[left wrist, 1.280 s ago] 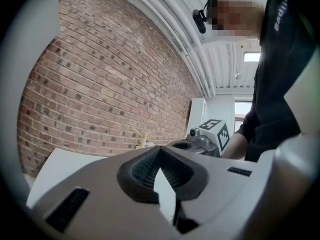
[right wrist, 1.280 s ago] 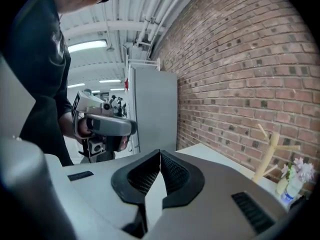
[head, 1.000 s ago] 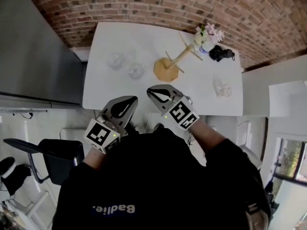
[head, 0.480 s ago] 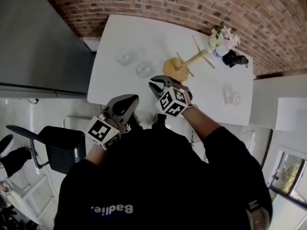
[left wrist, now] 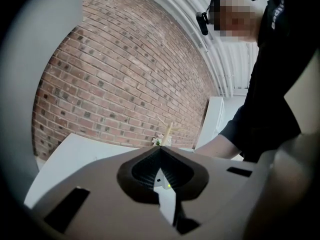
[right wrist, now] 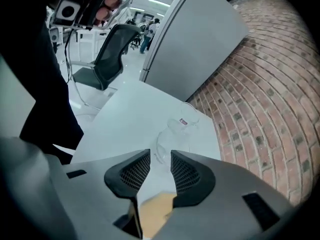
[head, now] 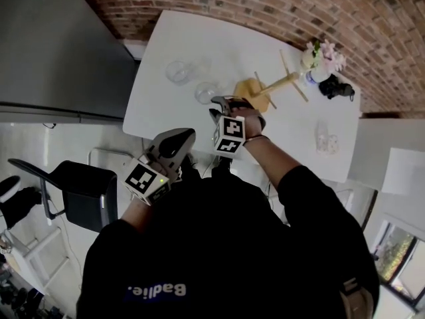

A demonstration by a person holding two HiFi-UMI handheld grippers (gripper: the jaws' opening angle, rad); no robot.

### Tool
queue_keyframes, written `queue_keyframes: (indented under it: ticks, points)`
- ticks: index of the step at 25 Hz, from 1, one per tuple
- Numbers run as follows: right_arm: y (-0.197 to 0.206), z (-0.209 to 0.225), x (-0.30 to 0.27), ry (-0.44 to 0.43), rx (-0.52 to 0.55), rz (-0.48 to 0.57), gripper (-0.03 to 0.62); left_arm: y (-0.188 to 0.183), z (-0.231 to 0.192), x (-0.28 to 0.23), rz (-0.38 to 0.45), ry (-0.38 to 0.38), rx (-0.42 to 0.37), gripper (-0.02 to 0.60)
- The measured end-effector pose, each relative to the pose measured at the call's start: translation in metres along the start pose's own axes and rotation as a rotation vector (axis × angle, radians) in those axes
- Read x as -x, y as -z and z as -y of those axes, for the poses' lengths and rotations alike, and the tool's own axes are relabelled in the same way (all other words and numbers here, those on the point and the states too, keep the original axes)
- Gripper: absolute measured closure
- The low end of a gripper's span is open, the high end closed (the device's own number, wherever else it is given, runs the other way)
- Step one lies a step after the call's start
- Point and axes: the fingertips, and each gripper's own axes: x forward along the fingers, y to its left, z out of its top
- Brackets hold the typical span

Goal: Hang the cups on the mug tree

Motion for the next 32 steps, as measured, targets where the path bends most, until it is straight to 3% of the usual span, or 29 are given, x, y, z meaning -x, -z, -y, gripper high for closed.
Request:
queue_keyframes:
  ticks: [8,14,21,27,32]
  points:
    - [0.000,-0.004,-0.026,-0.062,0.144,-0.048,0.445,0.002,-0.013,0.005,0.011,-0.043,0.011,0.583]
    - [0.008,-0.014,-0.047,-0.141,0.325,-0.121,0.447,0.009,-0.021,0.019,0.011,-0.081,0.031,0.583]
    - [0.012,-0.021,-0.059,-0.227,0.475,-0.193,0.505,0.010,-0.032,0.037,0.019,-0.107,0.037,0.583]
    - [0.008,-0.028,-0.057,-0.282,0.444,-0.181,0.542,0.009,-0.041,0.049,-0.001,-0.124,0.037,0.583]
    - [-0.005,-0.037,-0.045,-0.295,0.277,-0.094,0.543,0.007,-0.046,0.053,-0.010,-0.120,0.022,0.583]
